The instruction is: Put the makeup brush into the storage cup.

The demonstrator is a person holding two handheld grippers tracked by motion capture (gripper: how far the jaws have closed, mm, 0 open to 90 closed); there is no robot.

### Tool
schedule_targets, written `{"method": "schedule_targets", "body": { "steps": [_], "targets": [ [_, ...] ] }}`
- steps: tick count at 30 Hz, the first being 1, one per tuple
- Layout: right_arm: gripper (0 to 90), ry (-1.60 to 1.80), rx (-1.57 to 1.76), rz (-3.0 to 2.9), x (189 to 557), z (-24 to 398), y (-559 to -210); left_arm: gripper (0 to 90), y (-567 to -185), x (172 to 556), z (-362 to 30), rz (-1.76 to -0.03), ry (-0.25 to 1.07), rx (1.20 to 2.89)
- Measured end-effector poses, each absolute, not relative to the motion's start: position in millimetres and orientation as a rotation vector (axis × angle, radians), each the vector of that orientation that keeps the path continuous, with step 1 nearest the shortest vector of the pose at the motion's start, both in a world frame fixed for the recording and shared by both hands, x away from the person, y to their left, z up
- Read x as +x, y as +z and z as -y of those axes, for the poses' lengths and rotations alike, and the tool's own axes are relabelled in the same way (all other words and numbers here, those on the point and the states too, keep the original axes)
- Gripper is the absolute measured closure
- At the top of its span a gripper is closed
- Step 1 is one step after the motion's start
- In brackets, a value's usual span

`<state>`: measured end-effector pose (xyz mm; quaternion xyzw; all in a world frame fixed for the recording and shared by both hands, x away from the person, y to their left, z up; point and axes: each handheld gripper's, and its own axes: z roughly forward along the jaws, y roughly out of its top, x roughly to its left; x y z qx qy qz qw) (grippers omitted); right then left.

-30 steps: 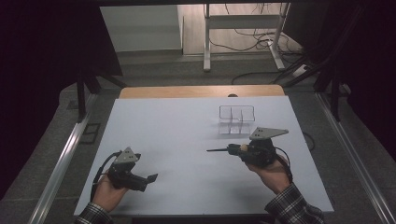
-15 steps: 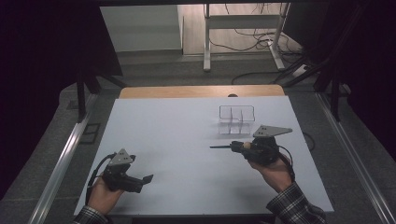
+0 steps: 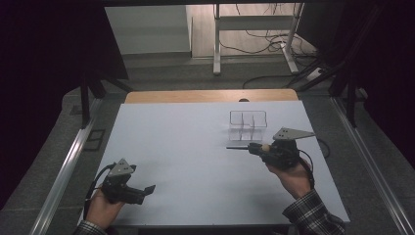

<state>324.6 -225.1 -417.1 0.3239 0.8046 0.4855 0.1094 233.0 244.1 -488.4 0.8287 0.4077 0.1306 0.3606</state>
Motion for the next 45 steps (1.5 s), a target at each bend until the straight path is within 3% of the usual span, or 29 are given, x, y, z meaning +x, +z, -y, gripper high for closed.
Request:
{"method": "schedule_targets", "body": {
  "steps": [45],
  "targets": [
    [83.8, 1.428, 1.014, -2.276, 352, 241, -391, 0.0, -489, 221, -260, -1.091, 0.333, 2.077]
  ]
}}
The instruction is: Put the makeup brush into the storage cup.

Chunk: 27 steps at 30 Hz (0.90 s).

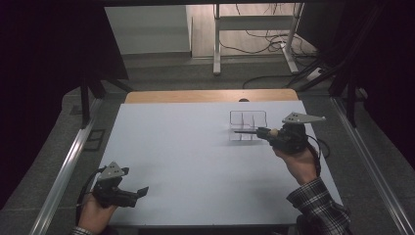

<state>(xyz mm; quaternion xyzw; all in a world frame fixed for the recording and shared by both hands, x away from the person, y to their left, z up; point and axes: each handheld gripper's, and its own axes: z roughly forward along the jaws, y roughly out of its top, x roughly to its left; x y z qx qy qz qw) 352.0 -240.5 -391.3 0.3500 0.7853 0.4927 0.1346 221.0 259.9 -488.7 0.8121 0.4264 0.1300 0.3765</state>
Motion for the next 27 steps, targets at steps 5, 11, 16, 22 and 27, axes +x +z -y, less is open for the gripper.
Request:
{"method": "schedule_targets", "body": {
  "steps": [5, 11, 16, 22, 27],
  "targets": [
    [83.8, 1.431, 1.020, -2.268, 355, 242, -386, 0.0, -489, 221, -260, -1.090, 0.331, 2.078],
    [83.8, 1.439, 1.023, -2.248, 360, 243, -379, 0.0, -489, 221, -260, -1.084, 0.331, 2.085],
    [83.8, 1.430, 1.018, -2.232, 365, 243, -371, 0.0, -489, 221, -259, -1.082, 0.332, 2.086],
    [83.8, 1.418, 1.020, -2.206, 372, 245, -362, 0.0, -488, 220, -260, -1.081, 0.334, 2.078],
    [83.8, 1.380, 1.030, -2.205, 381, 244, -362, 0.0, -488, 221, -260, -1.077, 0.335, 2.084]
  ]
}}
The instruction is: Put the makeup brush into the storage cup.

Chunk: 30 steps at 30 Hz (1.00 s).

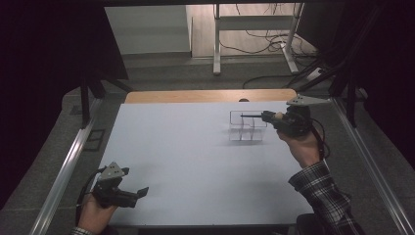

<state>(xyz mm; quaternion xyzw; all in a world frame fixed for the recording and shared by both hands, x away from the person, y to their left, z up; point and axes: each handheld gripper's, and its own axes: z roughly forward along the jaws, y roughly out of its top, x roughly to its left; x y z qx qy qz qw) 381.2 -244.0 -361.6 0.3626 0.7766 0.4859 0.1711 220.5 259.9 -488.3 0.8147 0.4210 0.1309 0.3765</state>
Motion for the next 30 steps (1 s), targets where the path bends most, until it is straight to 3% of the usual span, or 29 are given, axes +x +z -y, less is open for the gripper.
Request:
{"method": "schedule_targets", "body": {
  "steps": [30],
  "targets": [
    [83.8, 1.234, 1.071, -2.284, 417, 221, -380, 0.0, -489, 221, -259, -1.069, 0.332, 2.095]
  ]
}}
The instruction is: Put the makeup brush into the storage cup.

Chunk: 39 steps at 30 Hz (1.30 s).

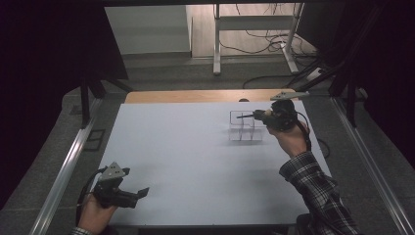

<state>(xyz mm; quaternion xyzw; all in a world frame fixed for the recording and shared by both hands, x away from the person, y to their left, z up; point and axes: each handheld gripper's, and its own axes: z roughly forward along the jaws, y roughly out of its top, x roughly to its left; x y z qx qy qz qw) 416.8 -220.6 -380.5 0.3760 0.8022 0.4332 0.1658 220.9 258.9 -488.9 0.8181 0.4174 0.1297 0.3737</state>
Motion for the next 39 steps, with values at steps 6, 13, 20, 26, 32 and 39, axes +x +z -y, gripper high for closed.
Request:
{"method": "schedule_targets", "body": {
  "steps": [6, 13, 20, 26, 32, 39],
  "targets": [
    [83.8, 1.206, 1.058, -2.305, 421, 213, -382, 0.0, -489, 221, -259, -1.067, 0.331, 2.096],
    [83.8, 1.190, 1.064, -2.313, 427, 207, -386, 0.0, -489, 221, -258, -1.065, 0.331, 2.097],
    [83.8, 1.170, 1.063, -2.325, 432, 201, -392, 0.0, -489, 221, -258, -1.064, 0.330, 2.097],
    [83.8, 1.156, 1.068, -2.328, 436, 198, -396, 0.0, -489, 221, -258, -1.062, 0.329, 2.099],
    [83.8, 1.145, 1.076, -2.333, 440, 196, -400, 0.0, -489, 221, -258, -1.059, 0.329, 2.103],
    [83.7, 1.130, 1.082, -2.339, 443, 193, -405, 0.0, -489, 221, -258, -1.057, 0.329, 2.105]
  ]
}}
